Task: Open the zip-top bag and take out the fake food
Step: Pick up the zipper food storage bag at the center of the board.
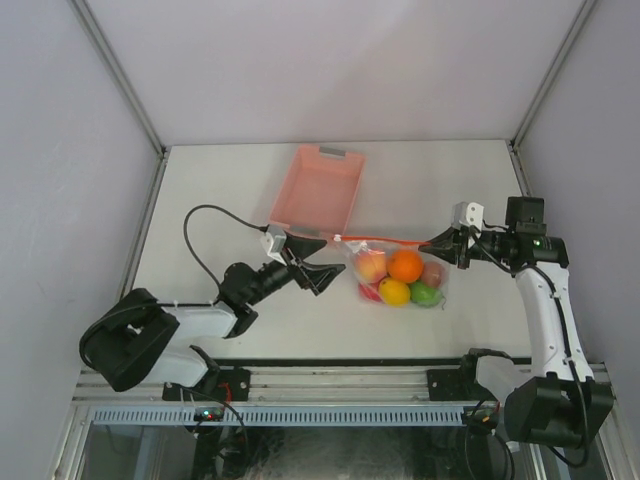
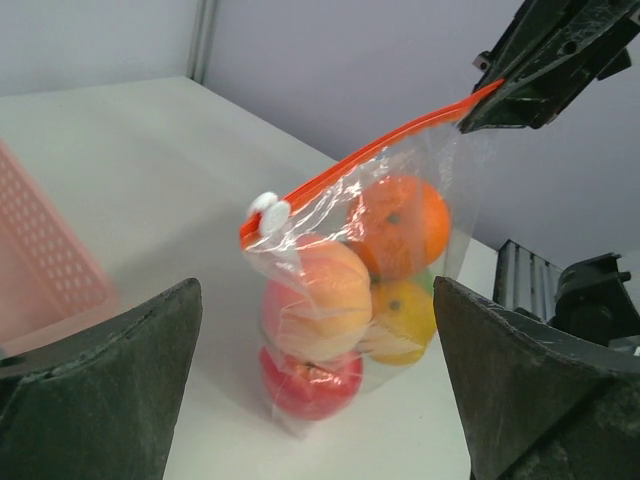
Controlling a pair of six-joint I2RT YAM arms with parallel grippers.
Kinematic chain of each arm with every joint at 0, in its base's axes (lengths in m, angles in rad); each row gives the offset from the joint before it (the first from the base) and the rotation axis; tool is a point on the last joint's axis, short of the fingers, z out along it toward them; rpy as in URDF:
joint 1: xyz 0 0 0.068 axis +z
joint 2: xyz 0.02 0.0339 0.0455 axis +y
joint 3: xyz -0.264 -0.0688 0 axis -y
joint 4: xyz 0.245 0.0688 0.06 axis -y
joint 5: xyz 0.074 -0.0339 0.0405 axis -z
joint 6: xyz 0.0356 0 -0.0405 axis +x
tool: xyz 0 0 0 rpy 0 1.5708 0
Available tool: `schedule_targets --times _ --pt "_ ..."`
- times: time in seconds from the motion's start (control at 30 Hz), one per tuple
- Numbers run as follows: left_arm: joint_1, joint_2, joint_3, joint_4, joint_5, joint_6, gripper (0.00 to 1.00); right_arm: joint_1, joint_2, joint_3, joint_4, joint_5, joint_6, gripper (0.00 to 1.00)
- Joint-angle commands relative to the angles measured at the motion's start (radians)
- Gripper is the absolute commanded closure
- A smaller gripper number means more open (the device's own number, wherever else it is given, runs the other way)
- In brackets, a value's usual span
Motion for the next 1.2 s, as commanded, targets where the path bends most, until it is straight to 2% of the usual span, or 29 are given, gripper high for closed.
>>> schedule_targets --times 0.0,0.27,0.47,0.67,0.73,0.83,0.9,1.0,1.1,1.17 --pt "-0.040 0.061 0.080 0.124 -0.030 -0.031 0.00 -0.004 0.010 0.035 -0.009 -0.051 -0.037 1.00" --pt "-0.075 0.185 0.180 0.132 -0.017 -0.019 0.07 -0.005 0.015 0.035 -0.016 -0.045 -0.047 1.00" --pt "-0.078 0.256 0.206 0.134 -0.001 -0.043 0.15 -0.009 0.013 0.036 -0.018 -0.045 -0.047 1.00" --pt "-0.091 0.304 0.212 0.135 -0.008 -0.023 0.16 -0.018 0.018 0.035 -0.021 -0.038 -0.048 1.00" --pt "-0.091 0.311 0.216 0.135 -0.004 -0.023 0.21 -0.021 0.021 0.035 -0.021 -0.034 -0.049 1.00" --pt "-0.091 0.317 0.234 0.136 0.008 -0.032 0.33 -0.023 0.027 0.035 -0.029 -0.026 -0.060 1.00" --pt "-0.091 0.318 0.245 0.135 0.014 -0.035 0.49 -0.025 0.028 0.035 -0.032 -0.019 -0.064 1.00" --pt "-0.091 0.316 0.255 0.135 0.021 -0.030 0.64 -0.027 0.032 0.035 -0.045 -0.001 -0.082 1.00" --pt "-0.091 0.310 0.263 0.135 0.035 -0.012 0.85 -0.029 0.032 0.036 -0.070 0.019 -0.107 1.00" --pt "-0.091 0.301 0.263 0.135 0.046 0.003 0.95 -0.035 0.027 0.035 -0.077 0.019 -0.109 1.00"
